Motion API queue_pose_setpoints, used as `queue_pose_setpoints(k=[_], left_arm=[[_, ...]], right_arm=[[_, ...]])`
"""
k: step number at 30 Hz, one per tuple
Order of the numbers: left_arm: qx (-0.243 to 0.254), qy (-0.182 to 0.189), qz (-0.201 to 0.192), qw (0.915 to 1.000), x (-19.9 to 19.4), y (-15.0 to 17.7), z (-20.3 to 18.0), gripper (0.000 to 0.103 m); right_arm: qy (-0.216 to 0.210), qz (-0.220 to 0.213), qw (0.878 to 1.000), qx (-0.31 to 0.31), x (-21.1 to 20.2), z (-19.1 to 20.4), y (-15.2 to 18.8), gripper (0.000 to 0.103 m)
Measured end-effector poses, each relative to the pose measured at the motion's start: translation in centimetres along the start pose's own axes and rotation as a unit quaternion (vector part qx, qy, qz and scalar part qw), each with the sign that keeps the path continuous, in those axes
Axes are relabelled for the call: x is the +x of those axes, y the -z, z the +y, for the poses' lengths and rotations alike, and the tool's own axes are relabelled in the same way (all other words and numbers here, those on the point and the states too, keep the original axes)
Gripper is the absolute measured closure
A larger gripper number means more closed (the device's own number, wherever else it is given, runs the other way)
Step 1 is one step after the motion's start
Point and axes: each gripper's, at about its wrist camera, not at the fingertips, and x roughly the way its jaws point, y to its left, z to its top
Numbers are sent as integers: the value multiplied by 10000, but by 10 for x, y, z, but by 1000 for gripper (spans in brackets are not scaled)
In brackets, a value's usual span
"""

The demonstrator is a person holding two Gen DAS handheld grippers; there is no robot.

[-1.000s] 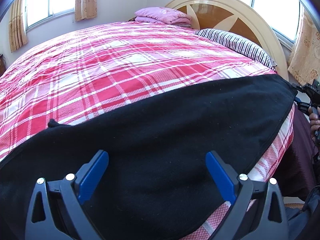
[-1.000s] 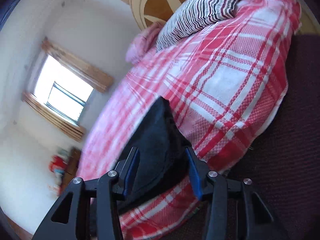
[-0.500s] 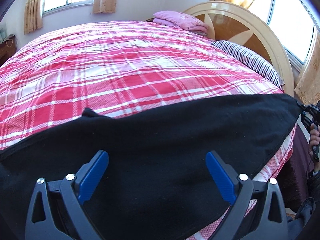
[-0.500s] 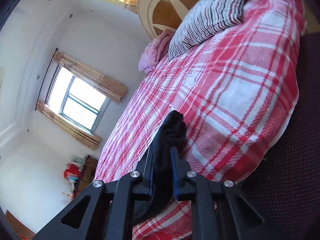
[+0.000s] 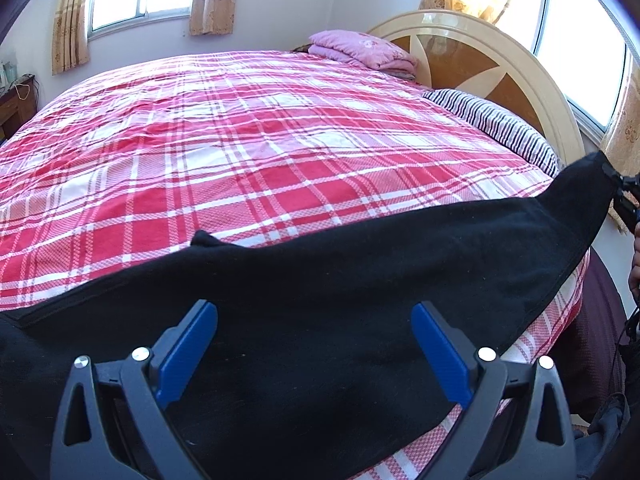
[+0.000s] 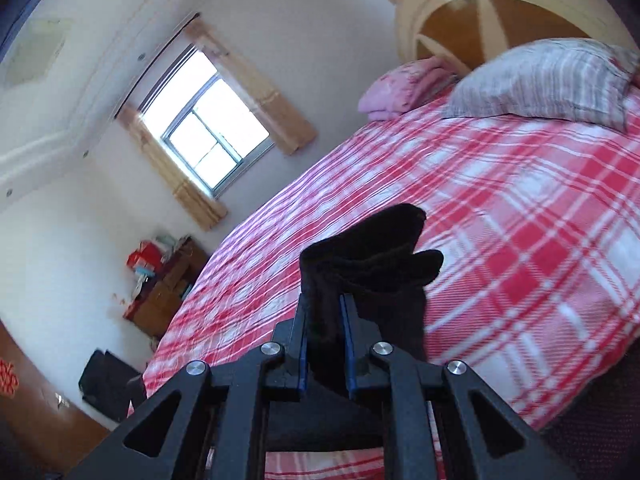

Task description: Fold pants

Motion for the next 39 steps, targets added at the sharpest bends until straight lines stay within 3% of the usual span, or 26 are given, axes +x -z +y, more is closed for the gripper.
queue_pose_setpoints(k=[9, 15, 20, 28, 33, 36, 37, 38, 39], left_arm=[[-163, 11, -82, 9998, -5, -2, 12, 3], [-219, 32, -102, 9997, -5, -2, 16, 3], [-235, 72, -106, 9996, -5, -3, 16, 3], [-254, 336, 4, 9991, -3, -2, 12, 3], [-236, 635, 79, 9977, 0, -2, 2, 3], [-112, 797, 125, 9967, 4, -6, -10, 3], [-57, 870, 156, 9961, 6, -7, -14, 3], [-6, 963, 197, 9952, 8, -9, -19, 3], [18, 1078, 237, 9939, 11, -11, -24, 4]], right_arm=[[-500, 668, 9951, -531, 72, 68, 18, 89], [-695, 1211, 9853, -985, 120, 109, 46, 89], [-647, 1760, 9702, -1536, 161, 137, 84, 89], [-400, 2412, 9442, -2207, 197, 149, 136, 89], [-186, 2899, 9177, -2711, 213, 155, 160, 89], [-77, 3218, 9042, -2807, 219, 152, 170, 86], [-135, 3236, 9056, -2739, 217, 151, 168, 80], [-231, 3238, 9094, -2601, 213, 148, 163, 65], [-331, 3221, 9140, -2446, 208, 144, 156, 58]])
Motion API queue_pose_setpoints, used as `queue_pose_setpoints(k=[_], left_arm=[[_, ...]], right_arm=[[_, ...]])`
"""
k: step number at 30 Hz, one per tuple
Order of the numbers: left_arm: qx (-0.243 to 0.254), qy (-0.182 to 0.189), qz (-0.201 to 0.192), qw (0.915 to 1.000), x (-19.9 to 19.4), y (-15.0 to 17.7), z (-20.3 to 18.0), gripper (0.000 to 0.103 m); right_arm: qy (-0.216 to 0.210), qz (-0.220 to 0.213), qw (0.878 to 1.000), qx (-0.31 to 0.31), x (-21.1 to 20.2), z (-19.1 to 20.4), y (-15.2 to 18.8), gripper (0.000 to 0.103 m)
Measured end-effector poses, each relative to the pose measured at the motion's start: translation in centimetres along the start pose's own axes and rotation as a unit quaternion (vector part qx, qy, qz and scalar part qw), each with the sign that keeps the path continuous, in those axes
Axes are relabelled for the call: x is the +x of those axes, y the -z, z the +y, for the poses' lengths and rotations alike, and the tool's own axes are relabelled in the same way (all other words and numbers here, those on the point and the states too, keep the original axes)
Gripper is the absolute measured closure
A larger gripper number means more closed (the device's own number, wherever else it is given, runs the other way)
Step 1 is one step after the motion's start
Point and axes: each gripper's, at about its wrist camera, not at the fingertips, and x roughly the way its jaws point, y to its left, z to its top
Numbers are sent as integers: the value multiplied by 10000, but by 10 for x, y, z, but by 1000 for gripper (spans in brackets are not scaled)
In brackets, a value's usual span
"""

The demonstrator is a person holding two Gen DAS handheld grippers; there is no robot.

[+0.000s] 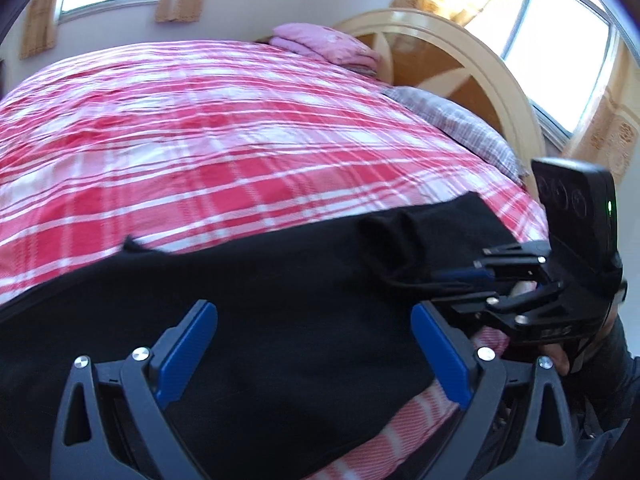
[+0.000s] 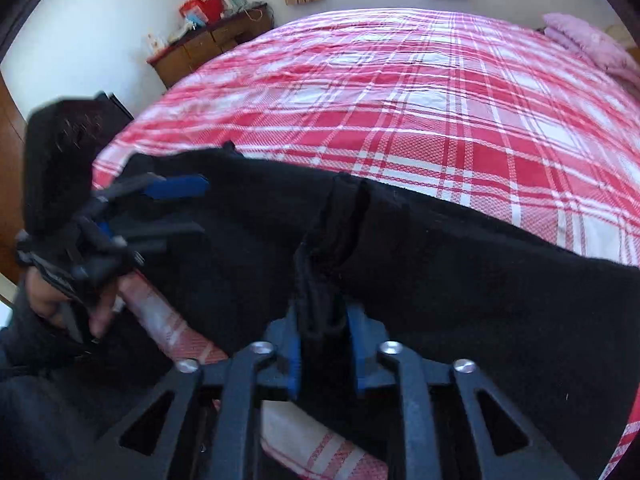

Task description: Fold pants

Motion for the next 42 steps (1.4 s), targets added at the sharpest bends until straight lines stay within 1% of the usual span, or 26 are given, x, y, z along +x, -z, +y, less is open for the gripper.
queue_pose_setpoints(k=[1, 2, 3, 5, 7, 9, 10, 13, 14, 15, 16, 17, 18, 20, 21, 24, 28, 30, 31, 32, 33, 35, 37, 38, 40, 42], left_arm=[[13, 107, 58, 9999, 4, -2, -4, 7], [32, 223, 153, 9996, 11, -5, -8, 9], [60, 319, 233, 9992, 16, -7, -14, 14], [100, 528, 350, 9979, 26, -12, -23, 18], [-32, 786, 540, 9954, 41, -17, -30, 23], [-264, 1024, 632, 9924, 50, -21, -33, 23], [-341, 1045, 640, 9919, 54, -23, -33, 23], [-332, 856, 664, 9936, 64, -26, -38, 24], [-254, 733, 624, 9950, 65, -27, -42, 34], [-194, 634, 634, 9958, 66, -28, -43, 59], [-169, 619, 665, 9957, 66, -29, -44, 90], [-211, 726, 694, 9947, 66, -29, -43, 91], [-297, 888, 627, 9936, 61, -28, -41, 91], [-205, 927, 454, 9944, 48, -27, -45, 91], [-244, 968, 374, 9943, 41, -27, -44, 91], [-558, 1182, 236, 9911, 21, -30, -34, 91], [-800, 1051, 145, 9911, 7, -34, -17, 91], [-927, 1040, 188, 9901, 10, -34, -9, 91], [-980, 1064, 299, 9890, 15, -33, -7, 91], [-1022, 1066, 389, 9883, 21, -31, -6, 91], [-1053, 1008, 497, 9881, 27, -27, -5, 91], [-1151, 910, 603, 9873, 35, -21, 0, 91], [-1280, 772, 677, 9864, 42, -16, 9, 91], [-1320, 751, 698, 9859, 44, -14, 12, 90], [-1325, 735, 691, 9860, 44, -12, 14, 84], [-1329, 733, 632, 9864, 42, -12, 13, 84]], right_arm=[[-94, -70, 9999, 78, -7, -4, 0, 55], [-157, -157, 9997, 137, -18, -10, 2, 55], [-121, -228, 9995, 164, -26, -14, 3, 55], [54, -428, 9988, 241, -48, -27, 6, 55], [142, -591, 9973, 410, -66, -42, 9, 55], [278, -793, 9941, 686, -85, -62, 16, 55], [368, -877, 9920, 828, -92, -72, 21, 55], [462, -953, 9882, 1107, -102, -94, 29, 55], [467, -971, 9868, 1212, -104, -101, 32, 54], [468, -1008, 9847, 1344, -105, -109, 33, 54], [441, -1048, 9830, 1445, -106, -114, 34, 54], [362, -1112, 9801, 1603, -107, -121, 35, 54], [310, -1144, 9785, 1691, -108, -124, 36, 54], [329, -1195, 9770, 1735, -111, -127, 37, 54], [384, -1252, 9758, 1753, -113, -128, 37, 54], [284, -1350, 9740, 1799, -115, -128, 39, 54], [123, -1342, 9787, 1549, -117, -117, 38, 54], [-96, -1236, 9849, 1212, -117, -105, 37, 54], [-233, -1114, 9885, 997, -116, -96, 37, 54], [-429, -783, 9938, 664, -110, -84, 38, 54], [-464, -514, 9966, 442, -103, -76, 40, 54], [-43, 52, 10000, 52, -85, -63, 48, 54], [162, 313, 9994, 59, -71, -65, 51, 54], [72, 246, 9995, 167, -70, -69, 51, 54], [-44, 108, 9996, 271, -74, -73, 49, 54], [45, -187, 9995, 259, -86, -71, 44, 54]])
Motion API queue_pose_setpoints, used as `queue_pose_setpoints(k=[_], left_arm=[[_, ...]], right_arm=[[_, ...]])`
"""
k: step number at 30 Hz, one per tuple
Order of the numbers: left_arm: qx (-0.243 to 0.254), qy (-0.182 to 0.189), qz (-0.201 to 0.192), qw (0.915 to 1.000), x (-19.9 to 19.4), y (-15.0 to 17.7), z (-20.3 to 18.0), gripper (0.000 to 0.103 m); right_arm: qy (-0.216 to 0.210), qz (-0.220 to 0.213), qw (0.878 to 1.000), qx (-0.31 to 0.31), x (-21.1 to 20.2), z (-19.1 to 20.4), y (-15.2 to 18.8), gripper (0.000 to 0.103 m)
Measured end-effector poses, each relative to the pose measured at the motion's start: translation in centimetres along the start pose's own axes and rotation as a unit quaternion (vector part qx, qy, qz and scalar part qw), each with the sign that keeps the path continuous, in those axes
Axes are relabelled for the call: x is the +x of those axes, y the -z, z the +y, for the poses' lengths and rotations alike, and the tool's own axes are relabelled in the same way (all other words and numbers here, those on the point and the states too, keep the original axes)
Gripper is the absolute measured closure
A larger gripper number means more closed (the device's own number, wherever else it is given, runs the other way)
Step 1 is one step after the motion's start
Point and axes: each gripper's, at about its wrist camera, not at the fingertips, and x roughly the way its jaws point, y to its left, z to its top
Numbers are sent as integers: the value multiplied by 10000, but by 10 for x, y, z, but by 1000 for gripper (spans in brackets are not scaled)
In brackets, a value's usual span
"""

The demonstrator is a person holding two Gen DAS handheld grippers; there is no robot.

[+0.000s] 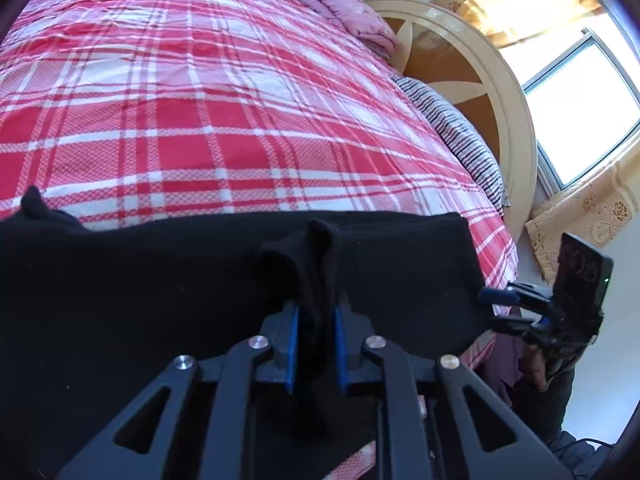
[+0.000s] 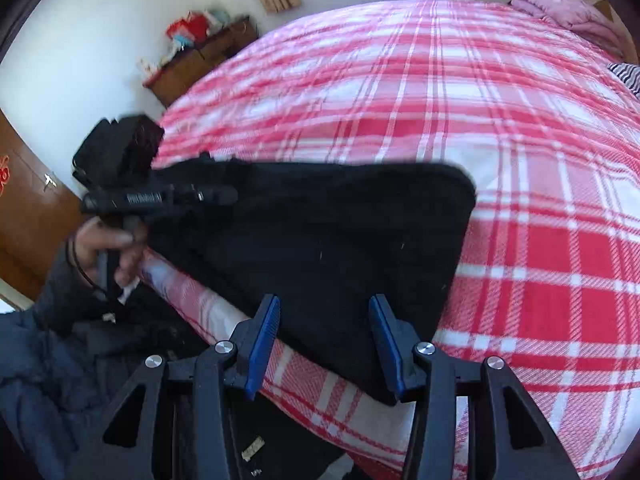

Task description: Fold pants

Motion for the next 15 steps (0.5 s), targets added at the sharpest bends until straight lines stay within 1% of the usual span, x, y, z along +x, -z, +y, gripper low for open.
queue_pose_setpoints(k=[2, 3, 5, 6, 7, 9, 10, 11, 12, 13, 15], left_arm=[[23, -30, -28, 10000, 0, 0, -2, 83], [43, -35, -49, 10000, 0, 0, -3, 80], [203, -137, -95, 9997, -1, 0, -10, 76], [309, -228, -115, 9992, -1, 0, -13, 69], [399, -338, -138, 9985, -1, -1, -16, 61], [622, -593, -267, 9959, -6, 0, -20, 54], [700, -656, -315, 9949, -8, 1, -21, 47], [755, -711, -360, 9940, -10, 1, -22, 43], [782, -773, -438, 9930, -13, 2, -22, 32], [782, -802, -512, 9924, -16, 2, -22, 26], [752, -810, -609, 9920, -21, 4, -20, 24]], right_arm=[[-31, -349, 9993, 98, -9, -2, -8, 54], [-43, -501, 9986, 170, -11, -2, -12, 54], [25, -800, 9960, 403, -10, -12, -20, 48], [98, -821, 9952, 526, -6, -17, -25, 47], [211, -732, 9943, 743, 4, -28, -27, 47], [313, -505, 9927, 1050, 17, -44, -24, 47], [157, -601, 9918, 1121, 17, -50, -20, 47], [77, -687, 9912, 1130, 13, -52, -18, 47], [79, -713, 9911, 1118, 9, -51, -17, 47], [124, -741, 9912, 1091, 5, -49, -17, 47], [259, -953, 9903, 980, -9, -41, -18, 47]])
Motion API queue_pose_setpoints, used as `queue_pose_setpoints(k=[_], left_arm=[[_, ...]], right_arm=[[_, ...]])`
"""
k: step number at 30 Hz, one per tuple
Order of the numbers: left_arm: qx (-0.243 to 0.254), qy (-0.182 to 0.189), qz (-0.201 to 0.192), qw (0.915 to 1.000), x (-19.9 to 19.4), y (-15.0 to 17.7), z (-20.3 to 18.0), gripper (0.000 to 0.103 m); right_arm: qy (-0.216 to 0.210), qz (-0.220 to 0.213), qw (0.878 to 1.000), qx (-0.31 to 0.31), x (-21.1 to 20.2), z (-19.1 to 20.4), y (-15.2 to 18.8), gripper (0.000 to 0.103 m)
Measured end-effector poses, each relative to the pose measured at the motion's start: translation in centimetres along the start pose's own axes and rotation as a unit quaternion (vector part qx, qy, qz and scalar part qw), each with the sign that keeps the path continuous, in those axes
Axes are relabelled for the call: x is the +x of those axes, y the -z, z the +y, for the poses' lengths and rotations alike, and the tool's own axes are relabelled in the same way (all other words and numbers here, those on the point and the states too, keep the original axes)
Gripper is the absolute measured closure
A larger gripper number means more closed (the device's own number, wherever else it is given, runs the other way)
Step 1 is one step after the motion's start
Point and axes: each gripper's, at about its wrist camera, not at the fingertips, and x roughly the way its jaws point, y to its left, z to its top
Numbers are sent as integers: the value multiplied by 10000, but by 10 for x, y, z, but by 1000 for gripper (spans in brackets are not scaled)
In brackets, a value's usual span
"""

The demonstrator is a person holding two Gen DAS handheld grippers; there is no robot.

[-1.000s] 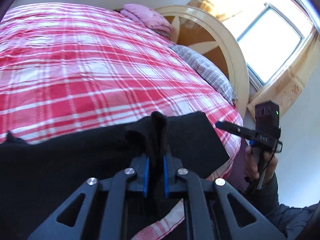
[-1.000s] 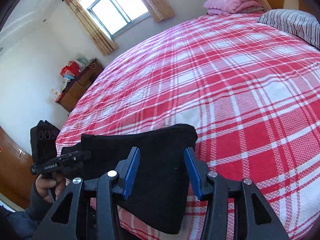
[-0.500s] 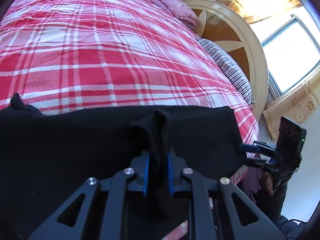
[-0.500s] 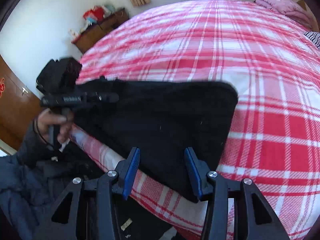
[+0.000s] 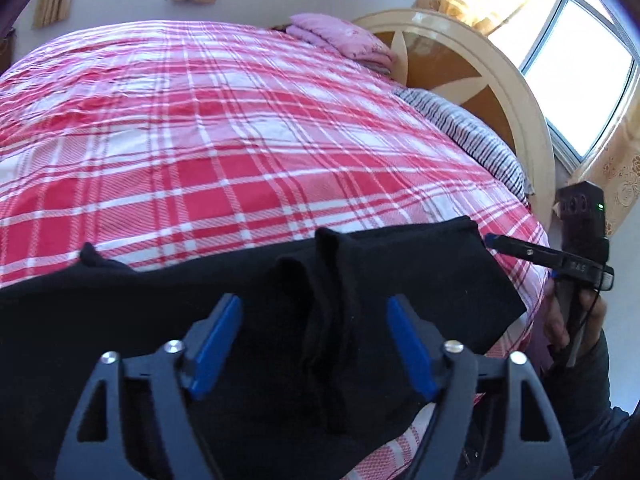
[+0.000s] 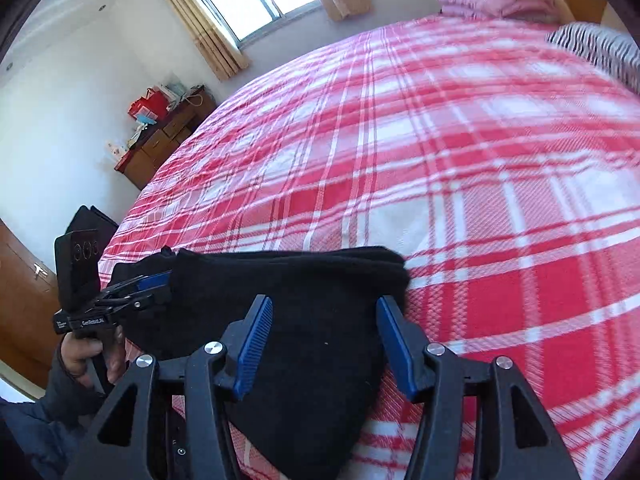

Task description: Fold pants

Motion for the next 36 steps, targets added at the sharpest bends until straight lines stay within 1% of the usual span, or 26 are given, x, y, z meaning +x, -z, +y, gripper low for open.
queue_pose_setpoints(k=[1, 2, 4, 5, 6, 8, 9, 10, 12, 13, 14, 15, 16, 18, 20, 22, 25, 28, 31, 32, 34, 36], left_arm=[[0, 6, -3, 10000, 0, 1, 1, 24], [50, -97, 35, 9999, 1, 2, 1, 24], [199, -400, 172, 9989, 7, 6, 0, 24], [254, -497, 219, 9982, 9, 8, 0, 24], [275, -531, 242, 9979, 9, 11, 1, 24], [226, -461, 198, 9985, 6, 15, 4, 24], [217, -448, 188, 9986, 2, 15, 6, 24], [217, -464, 187, 9985, 0, 16, 7, 24], [230, -520, 169, 9982, -5, 16, 9, 24], [224, -536, 164, 9982, -8, 16, 12, 24], [219, -557, 159, 9981, -11, 17, 14, 24], [235, -606, 161, 9978, -15, 17, 16, 24], [297, -674, 180, 9971, -20, 17, 19, 24], [467, -873, 157, 9950, -31, 18, 25, 24], [588, -1160, 136, 9914, -47, 17, 38, 24], [577, -1384, 113, 9886, -60, 17, 51, 24], [415, -1702, 40, 9845, -83, 22, 78, 23], [150, -1955, -31, 9806, -102, 31, 105, 19], [-174, -2146, -71, 9765, -117, 41, 131, 18], [-245, -2181, -88, 9756, -121, 43, 136, 18], [-424, -2237, -158, 9736, -129, 48, 148, 18], [-539, -2233, -208, 9730, -133, 50, 154, 18]], right_arm=[[-67, -58, 10000, -26, -5, 2, 0, 47], [-247, -69, 9997, -46, -8, 8, 1, 47], [-440, -18, 9989, -167, -10, 18, 4, 47], [-526, 30, 9980, -351, -8, 33, 7, 47], [-598, 61, 9971, -470, -6, 43, 10, 47], [-907, 203, 9934, -678, 4, 64, 21, 47], [-1067, 388, 9903, -796, 14, 76, 28, 47], [-1130, 599, 9873, -945, 27, 86, 37, 47], [-930, 953, 9833, -1239, 52, 99, 51, 47], [-702, 1104, 9811, -1428, 63, 105, 60, 46], [-542, 1046, 9797, -1625, 67, 109, 65, 46], [-491, 948, 9784, -1772, 65, 113, 68, 46], [-503, 954, 9774, -1817, 61, 116, 66, 46], [-744, 974, 9785, -1659, 54, 115, 58, 46], [-887, 764, 9802, -1596, 48, 118, 53, 46], [-727, 623, 9773, -1890, 49, 132, 51, 46], [-417, 539, 9670, -2456, 56, 155, 58, 46], [-270, 631, 9562, -2847, 72, 179, 66, 46], [-36, 716, 9419, -3280, 87, 196, 78, 47], [156, 741, 9400, -3328, 97, 198, 77, 47], [312, 773, 9394, -3326, 107, 200, 76, 47], [487, 745, 9324, -3504, 116, 203, 78, 47]])
